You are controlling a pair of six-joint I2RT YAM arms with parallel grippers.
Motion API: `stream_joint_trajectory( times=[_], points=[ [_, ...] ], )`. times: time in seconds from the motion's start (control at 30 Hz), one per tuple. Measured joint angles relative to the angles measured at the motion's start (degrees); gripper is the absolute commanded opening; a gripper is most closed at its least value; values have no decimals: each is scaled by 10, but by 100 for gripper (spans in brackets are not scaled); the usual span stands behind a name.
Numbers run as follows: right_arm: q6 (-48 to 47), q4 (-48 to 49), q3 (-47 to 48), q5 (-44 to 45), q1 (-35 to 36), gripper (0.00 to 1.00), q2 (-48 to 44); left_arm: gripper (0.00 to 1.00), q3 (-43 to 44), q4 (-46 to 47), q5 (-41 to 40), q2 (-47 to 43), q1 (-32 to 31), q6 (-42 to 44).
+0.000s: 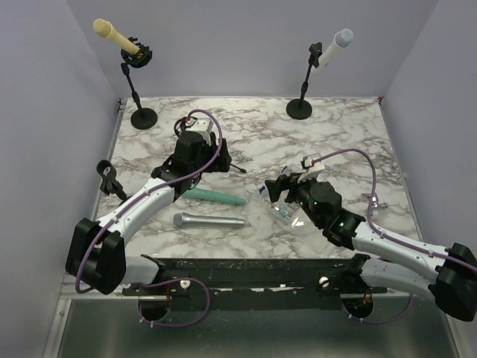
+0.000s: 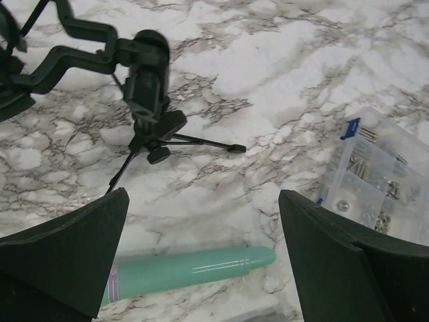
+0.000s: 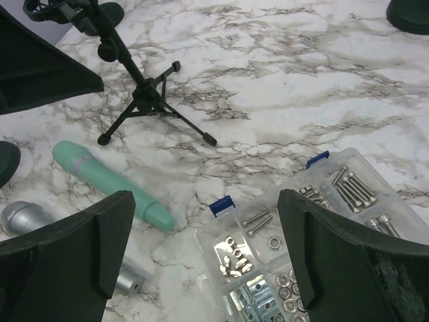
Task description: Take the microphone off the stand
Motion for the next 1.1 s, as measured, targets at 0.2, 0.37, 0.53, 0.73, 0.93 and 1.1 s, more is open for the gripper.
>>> stream_joint_trajectory(
  times=[0.2,0.37,0.53,0.73,0.93,1.1],
  points=[
    [-5,12,-7,9,0,97,-5,99,4,-21,-112,48,-11,-55],
    [-5,22,-8,9,0,97,-5,95,61,-56,-167,115,-15,-83],
    [-5,26,-12,13,0,97,-5,89,117,-64,-217,158,-21,-104],
    [-5,28,-18,17,0,97,-5,77,150,-69,-279,195,-27,-122],
    [-5,35,-19,18,0,97,-3,52,153,-71,-332,210,-28,-129],
    [-5,37,-19,18,0,98,-2,35,153,-53,-366,210,-30,-120]
  ],
)
